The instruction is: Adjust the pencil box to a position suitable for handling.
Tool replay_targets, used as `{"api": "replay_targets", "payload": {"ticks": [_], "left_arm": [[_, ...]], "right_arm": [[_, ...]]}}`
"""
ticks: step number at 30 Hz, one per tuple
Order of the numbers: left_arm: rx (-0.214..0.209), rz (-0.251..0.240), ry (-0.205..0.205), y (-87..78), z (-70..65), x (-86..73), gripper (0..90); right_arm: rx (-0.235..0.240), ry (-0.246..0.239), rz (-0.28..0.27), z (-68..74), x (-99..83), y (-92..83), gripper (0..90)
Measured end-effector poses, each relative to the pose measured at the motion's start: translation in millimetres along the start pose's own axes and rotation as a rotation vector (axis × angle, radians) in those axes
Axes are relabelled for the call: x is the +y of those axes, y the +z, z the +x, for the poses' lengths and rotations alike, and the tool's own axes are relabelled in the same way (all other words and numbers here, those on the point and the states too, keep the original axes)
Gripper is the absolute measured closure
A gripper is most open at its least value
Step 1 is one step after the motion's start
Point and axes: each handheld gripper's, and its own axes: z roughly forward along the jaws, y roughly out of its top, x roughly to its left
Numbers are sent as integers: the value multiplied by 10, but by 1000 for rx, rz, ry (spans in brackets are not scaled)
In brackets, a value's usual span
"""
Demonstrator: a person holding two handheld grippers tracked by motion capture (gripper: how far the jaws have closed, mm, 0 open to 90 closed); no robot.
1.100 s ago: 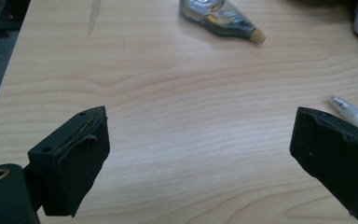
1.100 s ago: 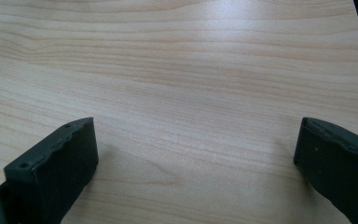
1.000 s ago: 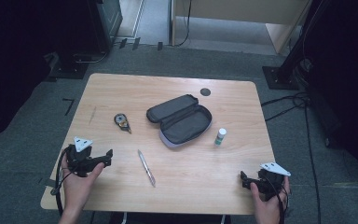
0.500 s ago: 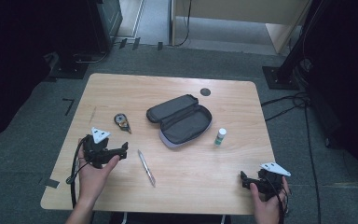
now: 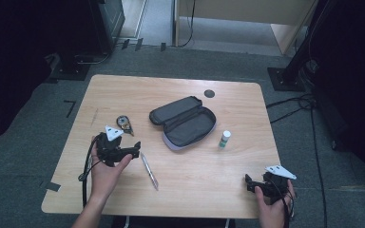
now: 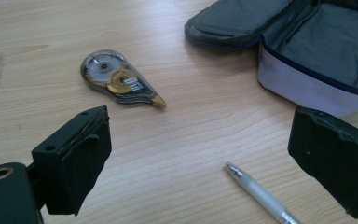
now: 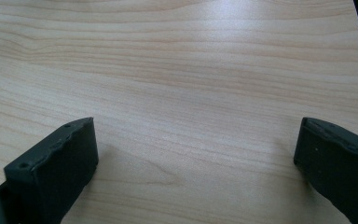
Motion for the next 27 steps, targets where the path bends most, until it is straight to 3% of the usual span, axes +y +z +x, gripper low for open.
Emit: {"api": "replay_targets", "payload": {"ticks": [13, 16, 27], "left_arm": [[-60, 2, -9, 219, -207, 142, 80], [-54, 2, -8, 273, -271, 171, 129], [-85, 40, -8, 481, -388, 254, 147]], "right_arm": [[0, -1, 0, -1, 0, 0, 0], [0, -1, 0, -1, 0, 0, 0], [0, -1, 0, -1, 0, 0, 0]]}}
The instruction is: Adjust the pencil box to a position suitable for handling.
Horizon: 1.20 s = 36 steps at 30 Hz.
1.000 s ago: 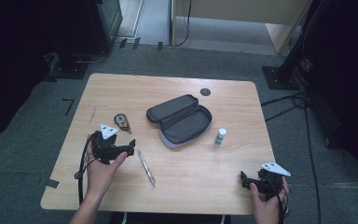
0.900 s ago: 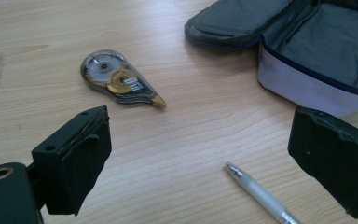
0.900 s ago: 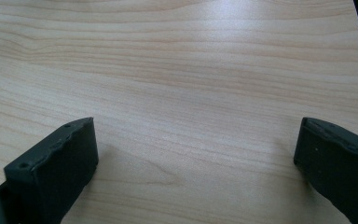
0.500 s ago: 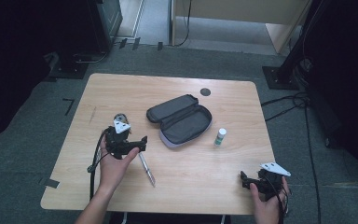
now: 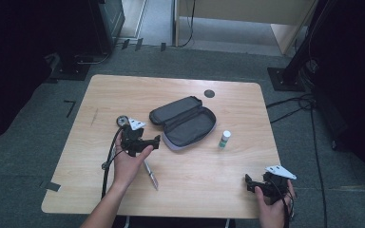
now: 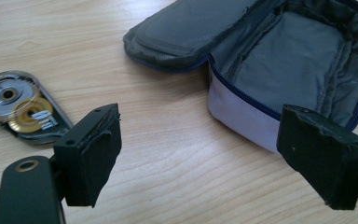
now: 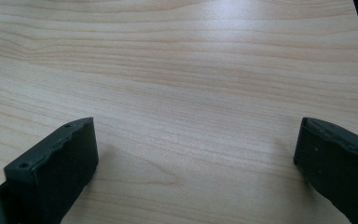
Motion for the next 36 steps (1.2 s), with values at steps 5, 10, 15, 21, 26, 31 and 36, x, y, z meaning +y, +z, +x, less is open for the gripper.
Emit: {"api": "replay_targets", "payload": {"ticks": [5, 10, 15, 21, 26, 31, 36], "left_arm": [[-20, 21, 3, 103, -49, 57, 160], [-64, 32, -16, 169, -108, 98, 162], [-56, 33, -22, 236, -168, 115, 190], [-49, 60, -47, 350, -225, 127, 258], [-47, 84, -53, 437, -282, 122, 310], [-13, 119, -54, 520, -328, 106, 340], [18, 145, -39, 563, -363, 102, 410]], "right_arm": [[0, -1, 0, 0, 0, 0, 0], [0, 0, 0, 0, 0, 0, 0], [-1, 0, 0, 0, 0, 0, 0], [0, 0, 0, 0, 0, 0, 0], [0, 0, 0, 0, 0, 0, 0], [0, 0, 0, 0, 0, 0, 0], [-1, 0, 0, 1, 0, 0, 0]]}}
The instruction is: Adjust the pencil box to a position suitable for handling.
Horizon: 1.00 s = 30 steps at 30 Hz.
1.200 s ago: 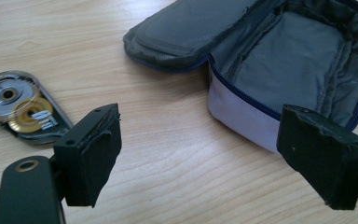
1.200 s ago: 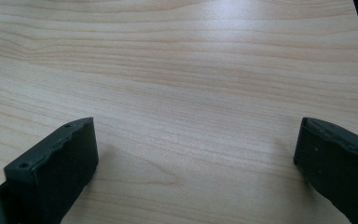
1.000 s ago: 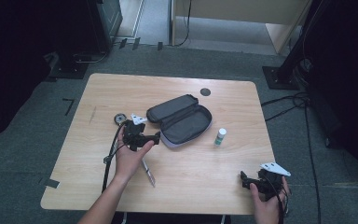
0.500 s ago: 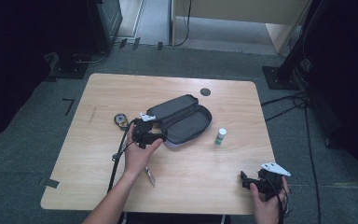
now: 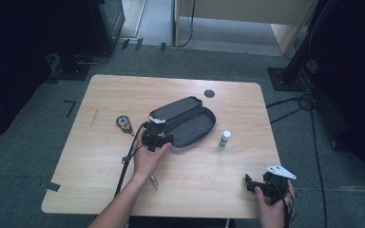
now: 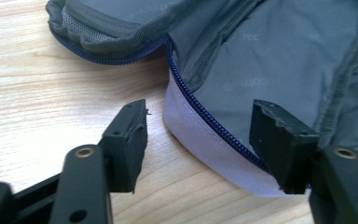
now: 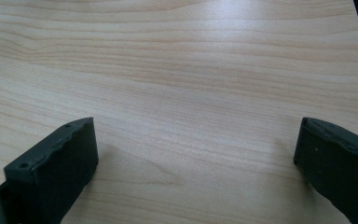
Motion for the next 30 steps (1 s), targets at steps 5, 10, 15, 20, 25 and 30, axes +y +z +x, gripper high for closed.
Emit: {"api": "replay_targets", "payload": {"ticks": [5, 10, 15, 20, 25, 30], "left_arm": [[25, 13, -11, 34, 39, 6, 487], [40, 4, -17, 30, 107, 17, 547], [46, -5, -12, 21, 158, 18, 629], [56, -9, -10, 1, 232, 24, 702], [53, -15, 3, -6, 303, 19, 733], [60, -18, 4, -9, 372, 27, 782]], "right_arm": [[0, 0, 0, 0, 0, 0, 0], [1, 0, 1, -1, 0, 0, 0], [1, 0, 0, 0, 0, 0, 0], [0, -1, 0, -1, 0, 0, 0], [0, 0, 0, 0, 0, 0, 0], [1, 0, 0, 0, 0, 0, 0]]}}
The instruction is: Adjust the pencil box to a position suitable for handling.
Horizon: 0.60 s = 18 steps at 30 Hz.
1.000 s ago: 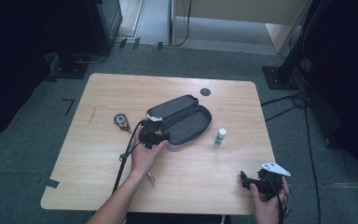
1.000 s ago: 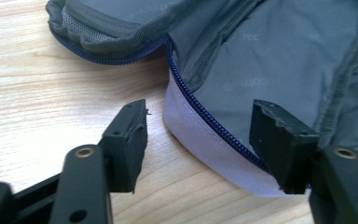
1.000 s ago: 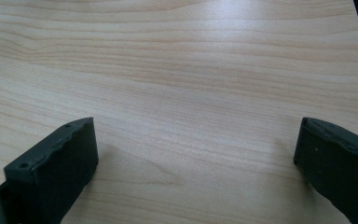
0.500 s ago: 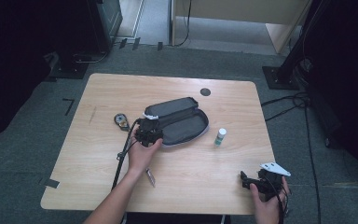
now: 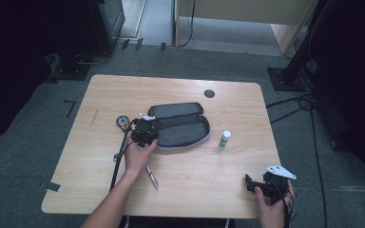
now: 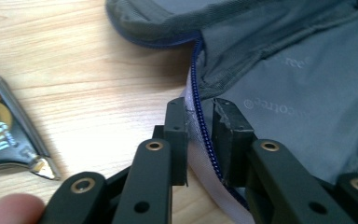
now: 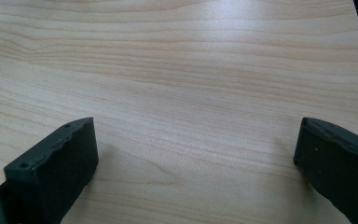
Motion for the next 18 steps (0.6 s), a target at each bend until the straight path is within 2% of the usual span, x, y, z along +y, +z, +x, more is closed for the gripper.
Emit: {"api": "replay_targets", "payload": {"ticks": [9, 12, 15, 18], "left_arm": [[10, -6, -9, -3, 112, 4, 845], [7, -3, -11, -7, 114, -5, 836], [-10, -5, -10, -22, 98, -23, 692], [-39, -31, -25, -86, 107, -33, 542]], "right_arm": [[-1, 0, 0, 0, 0, 0, 0], [0, 0, 0, 0, 0, 0, 0], [0, 0, 0, 0, 0, 0, 0], [0, 0, 0, 0, 0, 0, 0]]}}
